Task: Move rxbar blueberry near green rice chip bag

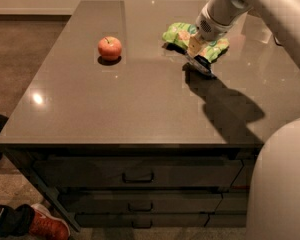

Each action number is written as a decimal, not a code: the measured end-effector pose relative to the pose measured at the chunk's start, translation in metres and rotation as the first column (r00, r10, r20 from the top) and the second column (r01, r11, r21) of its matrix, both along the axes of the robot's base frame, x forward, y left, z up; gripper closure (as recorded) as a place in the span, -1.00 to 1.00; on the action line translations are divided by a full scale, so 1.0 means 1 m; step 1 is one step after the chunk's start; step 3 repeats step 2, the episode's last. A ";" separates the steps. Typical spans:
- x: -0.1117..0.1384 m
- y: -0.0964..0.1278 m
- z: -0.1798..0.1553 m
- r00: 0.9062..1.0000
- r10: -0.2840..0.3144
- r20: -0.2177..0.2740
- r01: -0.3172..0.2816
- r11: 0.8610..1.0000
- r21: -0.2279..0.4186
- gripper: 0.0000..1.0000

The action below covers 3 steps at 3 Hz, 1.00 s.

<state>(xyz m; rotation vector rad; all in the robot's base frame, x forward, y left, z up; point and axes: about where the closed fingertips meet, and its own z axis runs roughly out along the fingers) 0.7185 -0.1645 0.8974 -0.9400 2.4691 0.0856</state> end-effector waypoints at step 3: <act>0.001 0.003 -0.006 1.000 0.004 -0.008 -0.004 1.000 -0.001 -1.00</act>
Offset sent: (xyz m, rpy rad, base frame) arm 0.0005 0.0012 -0.0026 -0.0002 0.0038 0.0019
